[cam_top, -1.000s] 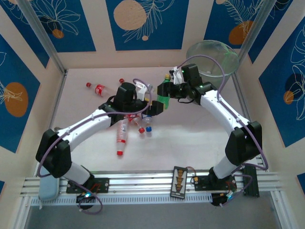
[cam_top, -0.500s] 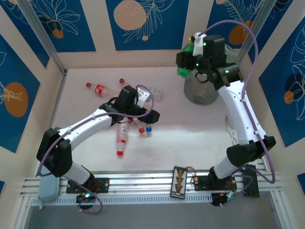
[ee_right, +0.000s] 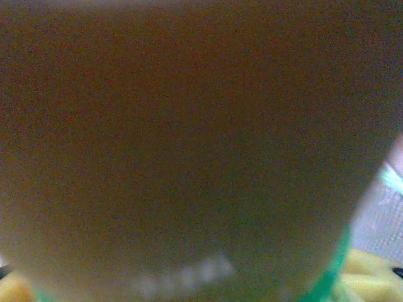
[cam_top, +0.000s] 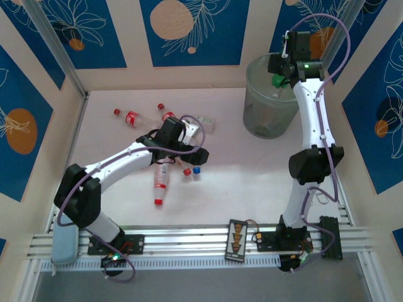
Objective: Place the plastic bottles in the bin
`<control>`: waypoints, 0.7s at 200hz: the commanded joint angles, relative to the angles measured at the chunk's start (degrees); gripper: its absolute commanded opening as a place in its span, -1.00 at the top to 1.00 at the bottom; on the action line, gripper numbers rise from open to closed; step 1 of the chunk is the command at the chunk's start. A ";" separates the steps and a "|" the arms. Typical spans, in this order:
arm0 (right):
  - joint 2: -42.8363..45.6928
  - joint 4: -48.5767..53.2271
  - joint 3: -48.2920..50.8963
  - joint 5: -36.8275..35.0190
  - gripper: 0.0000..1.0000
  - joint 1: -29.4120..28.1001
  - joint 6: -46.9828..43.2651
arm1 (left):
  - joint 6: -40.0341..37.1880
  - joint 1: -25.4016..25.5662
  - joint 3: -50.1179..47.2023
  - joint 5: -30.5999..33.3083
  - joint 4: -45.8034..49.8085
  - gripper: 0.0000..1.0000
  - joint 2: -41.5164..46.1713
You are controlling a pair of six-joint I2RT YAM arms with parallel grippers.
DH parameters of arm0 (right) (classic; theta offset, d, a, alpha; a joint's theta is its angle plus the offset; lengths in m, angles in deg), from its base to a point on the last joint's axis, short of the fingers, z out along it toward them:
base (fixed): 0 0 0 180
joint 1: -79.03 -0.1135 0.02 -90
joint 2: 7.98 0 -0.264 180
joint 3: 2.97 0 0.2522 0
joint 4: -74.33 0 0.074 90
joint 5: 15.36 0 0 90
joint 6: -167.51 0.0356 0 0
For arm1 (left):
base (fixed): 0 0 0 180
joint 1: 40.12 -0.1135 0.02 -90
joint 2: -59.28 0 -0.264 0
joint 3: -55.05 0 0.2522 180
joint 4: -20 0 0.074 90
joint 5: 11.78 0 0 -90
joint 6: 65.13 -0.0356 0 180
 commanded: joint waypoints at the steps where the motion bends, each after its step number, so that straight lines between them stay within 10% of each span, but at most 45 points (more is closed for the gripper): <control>1: -1.71 3.34 -3.16 -0.24 0.01 2.51 -0.38 | 1.17 0.40 0.94 1.30 1.66 -0.97 -1.37; 140: -12.96 5.41 1.89 3.58 0.00 6.27 -0.28 | 4.56 0.27 4.08 4.56 5.75 -0.95 -5.05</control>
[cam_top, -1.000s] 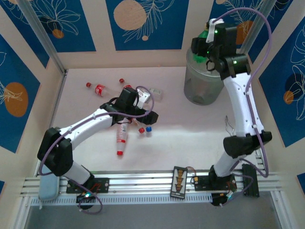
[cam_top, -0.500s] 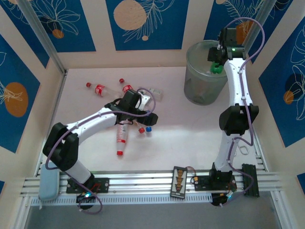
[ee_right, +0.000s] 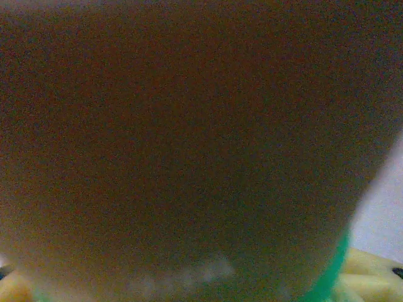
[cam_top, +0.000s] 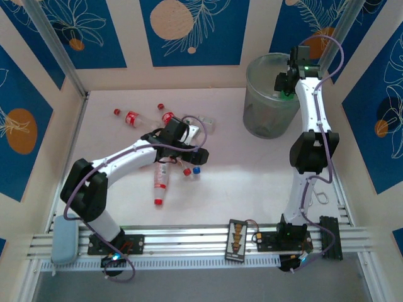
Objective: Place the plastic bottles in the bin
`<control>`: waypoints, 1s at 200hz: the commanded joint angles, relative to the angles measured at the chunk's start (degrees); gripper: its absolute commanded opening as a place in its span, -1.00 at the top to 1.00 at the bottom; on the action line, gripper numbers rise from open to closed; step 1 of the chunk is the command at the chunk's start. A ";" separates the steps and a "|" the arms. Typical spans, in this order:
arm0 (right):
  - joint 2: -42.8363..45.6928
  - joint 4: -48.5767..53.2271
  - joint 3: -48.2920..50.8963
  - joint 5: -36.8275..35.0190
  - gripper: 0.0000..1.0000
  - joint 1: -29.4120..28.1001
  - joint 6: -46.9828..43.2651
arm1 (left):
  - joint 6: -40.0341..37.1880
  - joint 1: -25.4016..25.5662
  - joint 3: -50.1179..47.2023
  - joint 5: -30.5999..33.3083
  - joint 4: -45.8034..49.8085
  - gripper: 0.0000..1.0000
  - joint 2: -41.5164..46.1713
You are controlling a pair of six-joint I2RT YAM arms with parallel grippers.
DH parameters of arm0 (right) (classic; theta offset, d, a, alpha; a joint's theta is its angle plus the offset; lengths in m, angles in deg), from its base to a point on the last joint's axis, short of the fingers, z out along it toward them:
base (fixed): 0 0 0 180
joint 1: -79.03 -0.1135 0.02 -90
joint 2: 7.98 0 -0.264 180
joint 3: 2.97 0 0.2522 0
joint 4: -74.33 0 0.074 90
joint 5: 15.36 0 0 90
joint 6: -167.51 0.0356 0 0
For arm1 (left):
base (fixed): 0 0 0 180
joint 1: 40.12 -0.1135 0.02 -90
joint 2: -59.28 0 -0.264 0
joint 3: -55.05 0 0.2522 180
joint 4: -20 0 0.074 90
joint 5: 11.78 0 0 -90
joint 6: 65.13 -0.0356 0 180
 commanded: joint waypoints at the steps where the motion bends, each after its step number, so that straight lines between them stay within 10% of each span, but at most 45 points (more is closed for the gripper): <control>1: -2.87 0.09 0.39 1.01 0.00 0.47 -0.30 | 2.27 0.26 1.87 2.14 2.73 -0.95 -1.35; 200: -5.91 -1.26 2.93 0.15 -0.61 0.05 -1.91 | 8.99 0.30 -4.12 6.11 4.12 -0.96 4.10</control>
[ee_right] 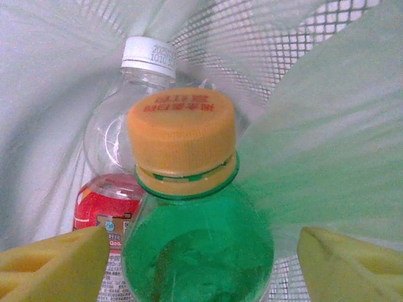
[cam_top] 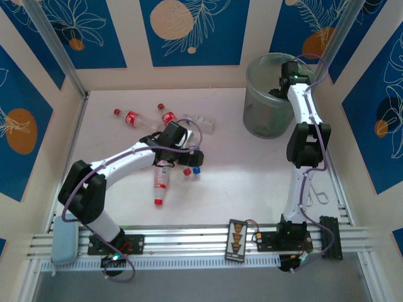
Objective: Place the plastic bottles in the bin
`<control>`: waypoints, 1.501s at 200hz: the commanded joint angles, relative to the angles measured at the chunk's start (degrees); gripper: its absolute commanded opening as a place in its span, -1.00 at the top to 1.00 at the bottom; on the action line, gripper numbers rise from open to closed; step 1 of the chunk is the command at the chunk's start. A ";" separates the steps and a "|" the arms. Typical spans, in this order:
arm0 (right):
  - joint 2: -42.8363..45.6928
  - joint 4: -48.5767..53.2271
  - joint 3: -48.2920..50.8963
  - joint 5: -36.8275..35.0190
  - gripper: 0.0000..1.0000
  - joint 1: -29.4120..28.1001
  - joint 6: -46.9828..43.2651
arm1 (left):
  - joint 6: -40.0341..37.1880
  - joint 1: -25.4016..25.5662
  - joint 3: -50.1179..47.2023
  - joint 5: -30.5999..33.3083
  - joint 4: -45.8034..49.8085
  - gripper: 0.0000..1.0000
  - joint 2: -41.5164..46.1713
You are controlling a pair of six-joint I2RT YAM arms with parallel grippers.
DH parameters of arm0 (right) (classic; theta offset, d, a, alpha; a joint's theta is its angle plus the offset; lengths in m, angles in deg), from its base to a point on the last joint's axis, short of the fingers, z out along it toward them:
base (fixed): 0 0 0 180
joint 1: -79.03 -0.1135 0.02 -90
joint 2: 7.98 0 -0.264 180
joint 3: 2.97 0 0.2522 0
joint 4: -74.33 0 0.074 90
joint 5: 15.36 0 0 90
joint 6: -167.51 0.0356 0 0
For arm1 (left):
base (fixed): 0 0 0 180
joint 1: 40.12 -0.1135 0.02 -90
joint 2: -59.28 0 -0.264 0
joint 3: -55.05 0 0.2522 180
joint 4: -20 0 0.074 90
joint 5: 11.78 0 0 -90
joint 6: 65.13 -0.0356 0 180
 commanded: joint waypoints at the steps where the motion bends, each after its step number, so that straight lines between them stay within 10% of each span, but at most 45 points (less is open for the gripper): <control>1: 0.77 1.30 -2.64 0.48 -0.61 -0.14 -0.96 | 1.50 0.28 -0.86 1.46 1.29 -0.96 2.27; 100: 12.47 4.79 -3.09 5.30 -0.66 -2.54 -1.88 | 7.05 0.98 1.41 6.44 4.48 -0.80 1.19; 300: 53.45 -12.31 38.40 23.17 -0.67 -8.29 7.42 | 15.65 5.88 15.08 12.40 8.83 -0.52 -17.95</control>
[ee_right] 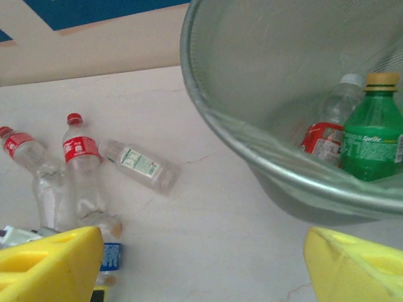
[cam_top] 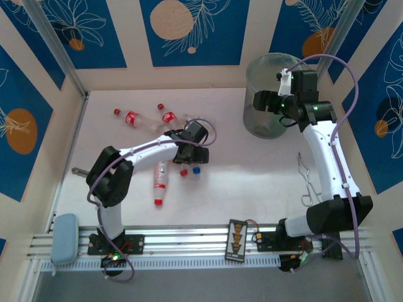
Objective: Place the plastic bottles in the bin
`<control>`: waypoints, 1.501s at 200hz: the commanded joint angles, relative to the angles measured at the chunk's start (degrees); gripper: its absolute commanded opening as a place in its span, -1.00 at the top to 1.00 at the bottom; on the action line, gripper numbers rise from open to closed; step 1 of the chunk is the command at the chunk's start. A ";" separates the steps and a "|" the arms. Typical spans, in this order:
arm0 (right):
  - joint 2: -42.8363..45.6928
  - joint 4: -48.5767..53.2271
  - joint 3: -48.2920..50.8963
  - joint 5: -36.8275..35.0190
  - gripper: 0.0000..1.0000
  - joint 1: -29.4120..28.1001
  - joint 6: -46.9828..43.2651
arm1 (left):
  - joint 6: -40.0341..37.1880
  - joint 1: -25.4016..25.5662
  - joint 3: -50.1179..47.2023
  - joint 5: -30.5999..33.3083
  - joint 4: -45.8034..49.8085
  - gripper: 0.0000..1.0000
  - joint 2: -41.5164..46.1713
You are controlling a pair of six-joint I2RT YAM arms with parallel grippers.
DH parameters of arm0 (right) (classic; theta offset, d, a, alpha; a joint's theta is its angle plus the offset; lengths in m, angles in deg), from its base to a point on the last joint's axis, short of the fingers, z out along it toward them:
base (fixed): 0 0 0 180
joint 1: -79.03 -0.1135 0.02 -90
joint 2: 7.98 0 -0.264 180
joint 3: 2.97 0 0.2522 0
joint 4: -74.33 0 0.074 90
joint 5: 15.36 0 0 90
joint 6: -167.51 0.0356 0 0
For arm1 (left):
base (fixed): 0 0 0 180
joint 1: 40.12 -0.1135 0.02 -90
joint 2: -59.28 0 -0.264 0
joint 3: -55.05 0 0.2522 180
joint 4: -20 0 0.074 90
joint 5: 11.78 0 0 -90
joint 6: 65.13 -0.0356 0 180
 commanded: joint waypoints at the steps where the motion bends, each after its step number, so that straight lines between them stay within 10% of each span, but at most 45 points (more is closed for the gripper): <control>1: 2.43 -2.32 2.12 3.58 -0.67 0.66 1.41 | 1.64 0.53 0.96 0.74 0.82 -0.52 -2.26; 193: 8.38 -2.98 13.91 14.41 -0.65 0.26 6.00 | -4.18 0.54 -2.03 -3.93 -4.98 -0.15 2.85; 300: 0.34 -15.00 20.64 25.73 -0.65 -8.46 16.98 | -11.33 0.53 -15.38 -28.55 -34.62 -0.17 14.30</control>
